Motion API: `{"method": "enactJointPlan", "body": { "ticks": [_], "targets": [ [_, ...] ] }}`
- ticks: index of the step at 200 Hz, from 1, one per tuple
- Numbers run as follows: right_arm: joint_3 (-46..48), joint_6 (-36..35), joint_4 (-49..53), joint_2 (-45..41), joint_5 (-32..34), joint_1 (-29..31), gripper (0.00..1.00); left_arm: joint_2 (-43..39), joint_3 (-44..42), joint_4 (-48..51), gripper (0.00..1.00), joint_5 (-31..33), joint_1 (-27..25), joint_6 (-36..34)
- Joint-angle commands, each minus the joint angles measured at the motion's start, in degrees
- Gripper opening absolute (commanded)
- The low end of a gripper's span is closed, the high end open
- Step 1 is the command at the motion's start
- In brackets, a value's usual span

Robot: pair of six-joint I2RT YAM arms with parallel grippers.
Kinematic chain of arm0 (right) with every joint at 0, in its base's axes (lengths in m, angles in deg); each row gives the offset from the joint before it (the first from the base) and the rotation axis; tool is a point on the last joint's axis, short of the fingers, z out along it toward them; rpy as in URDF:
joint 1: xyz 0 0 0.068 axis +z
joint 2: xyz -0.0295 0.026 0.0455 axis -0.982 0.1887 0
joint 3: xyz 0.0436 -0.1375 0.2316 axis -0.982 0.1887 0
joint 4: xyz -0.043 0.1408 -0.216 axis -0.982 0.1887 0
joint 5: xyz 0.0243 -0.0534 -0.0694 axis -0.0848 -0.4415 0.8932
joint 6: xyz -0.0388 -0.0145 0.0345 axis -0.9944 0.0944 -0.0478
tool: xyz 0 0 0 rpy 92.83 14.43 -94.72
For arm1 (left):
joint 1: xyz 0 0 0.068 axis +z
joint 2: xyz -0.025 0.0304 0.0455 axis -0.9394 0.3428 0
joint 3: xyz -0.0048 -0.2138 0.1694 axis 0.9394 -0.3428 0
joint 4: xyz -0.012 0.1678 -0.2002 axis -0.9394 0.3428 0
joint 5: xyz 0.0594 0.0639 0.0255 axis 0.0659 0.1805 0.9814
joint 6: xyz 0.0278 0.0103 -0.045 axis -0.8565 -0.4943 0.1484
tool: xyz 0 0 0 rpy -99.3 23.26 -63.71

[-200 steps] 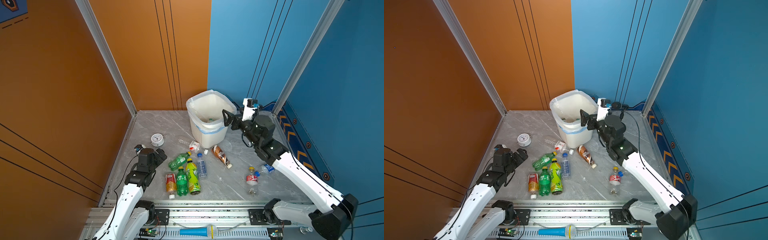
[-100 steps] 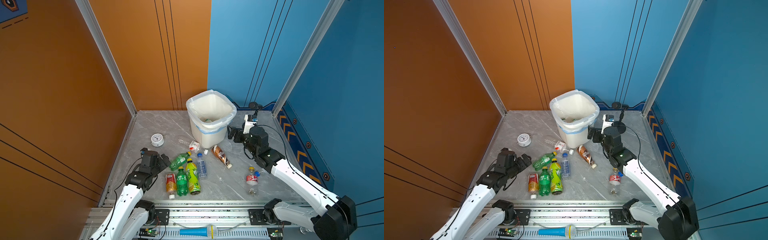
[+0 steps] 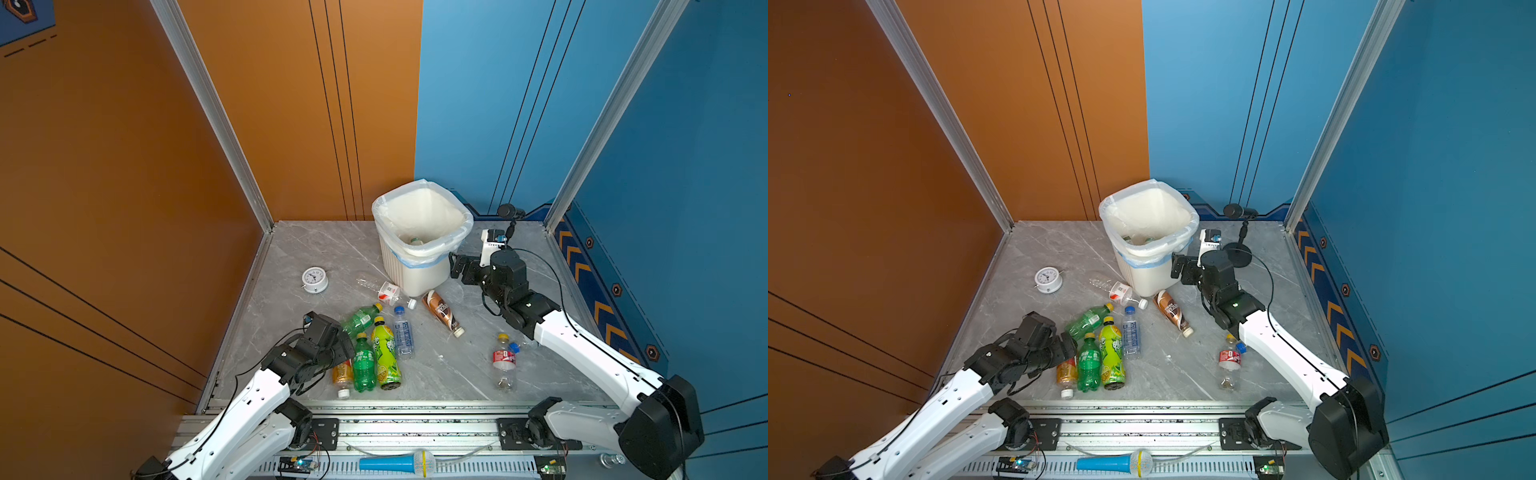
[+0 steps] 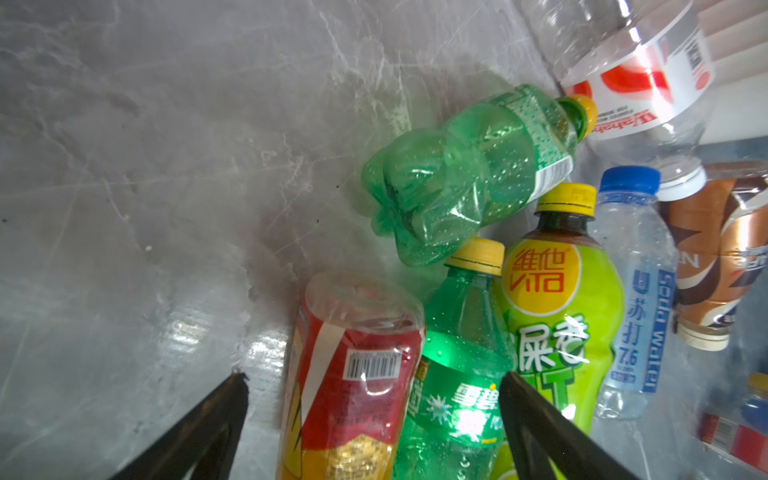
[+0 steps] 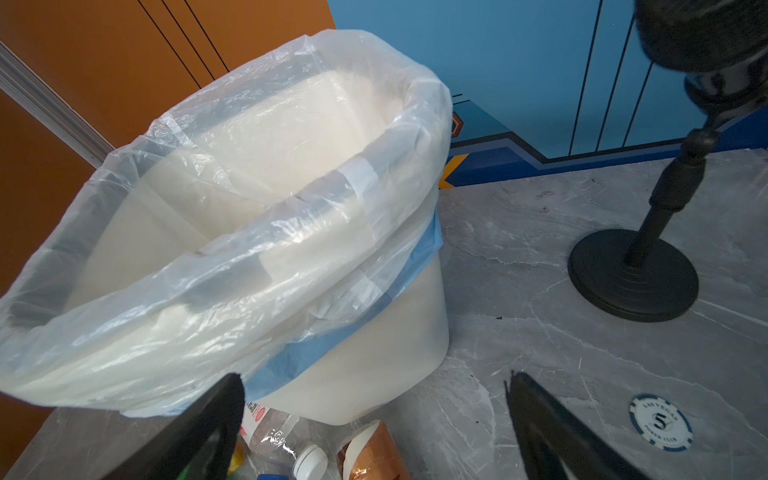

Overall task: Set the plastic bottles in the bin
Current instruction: 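Grasp the red plastic-wrapped cup with the left gripper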

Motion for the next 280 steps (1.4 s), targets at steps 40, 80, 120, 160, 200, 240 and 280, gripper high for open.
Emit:
{"method": "enactJointPlan", "body": {
  "ticks": [40,80,120,160,200,240,280],
  "targets": [
    [-0.38,0.90,-1.62,0.27,-1.21,-0.63,1.00,5.56,-0.65,0.32,0.89,1.53,-2.61,0.70],
    [-0.10,0.82,-1.25,-0.59,-0.87,-0.97,1.00,9.31,-1.06,-1.25,0.80,1.57,-2.91,1.12],
    [0.26,1.09,-1.25,-0.93,-1.26,-1.48,1.00,11.99,-1.99,-3.30,0.74,1.87,-2.81,1.76],
    [0.38,1.18,-1.35,-0.77,-1.49,-1.77,1.00,12.99,-2.55,-5.31,0.65,1.98,-2.50,2.36],
    [0.21,1.28,-1.69,-0.30,-1.79,-1.90,1.00,9.45,-0.82,-2.87,0.56,2.80,-1.26,1.13],
    [-0.08,1.62,-1.95,0.00,-2.28,-2.04,1.00,2.76,5.12,4.20,0.53,4.88,2.01,-3.86],
    [0.27,1.69,-2.24,-0.11,-2.49,-2.26,1.00,0.17,16.20,3.78,0.53,7.32,6.30,-13.20]
  ]
}}
